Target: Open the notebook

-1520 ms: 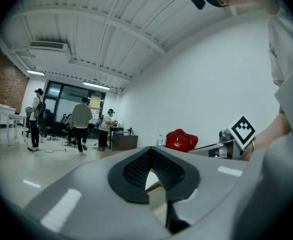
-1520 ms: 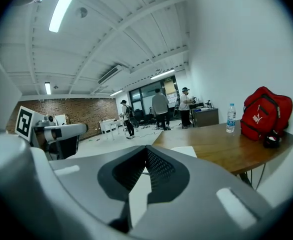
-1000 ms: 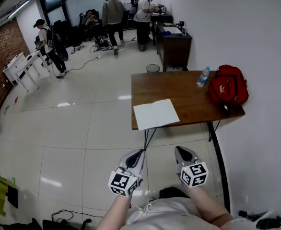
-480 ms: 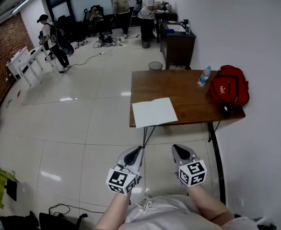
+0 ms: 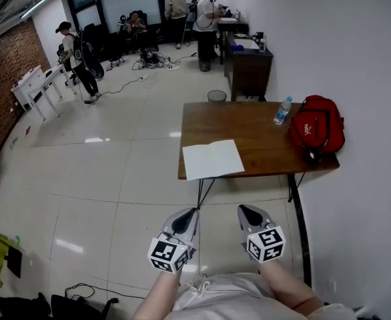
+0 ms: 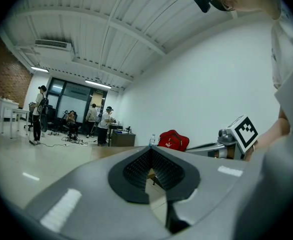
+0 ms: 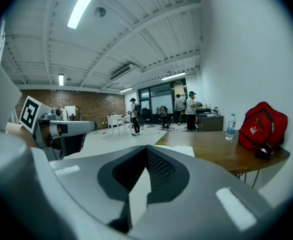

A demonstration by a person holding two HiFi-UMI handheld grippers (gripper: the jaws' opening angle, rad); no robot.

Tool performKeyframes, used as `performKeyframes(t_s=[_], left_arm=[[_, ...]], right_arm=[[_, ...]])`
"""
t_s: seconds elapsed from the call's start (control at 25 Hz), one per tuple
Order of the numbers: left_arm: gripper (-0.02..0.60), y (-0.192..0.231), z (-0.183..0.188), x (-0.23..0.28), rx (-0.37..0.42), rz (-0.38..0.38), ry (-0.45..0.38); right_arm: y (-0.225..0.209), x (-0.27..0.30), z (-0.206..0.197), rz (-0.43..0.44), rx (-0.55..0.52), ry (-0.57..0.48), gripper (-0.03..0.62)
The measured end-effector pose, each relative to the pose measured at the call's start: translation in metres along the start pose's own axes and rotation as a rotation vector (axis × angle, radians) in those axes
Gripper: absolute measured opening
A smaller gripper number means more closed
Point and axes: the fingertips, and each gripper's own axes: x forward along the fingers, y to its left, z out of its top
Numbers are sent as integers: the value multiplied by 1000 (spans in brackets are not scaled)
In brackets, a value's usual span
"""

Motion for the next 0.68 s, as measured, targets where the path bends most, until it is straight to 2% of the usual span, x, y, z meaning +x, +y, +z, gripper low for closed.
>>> performKeyframes(t_s=[0.68], left_arm=[[5,-6,-3,8,-8,-9,8]], right_arm=[[-5,-2,-4,-7,11,16,5]])
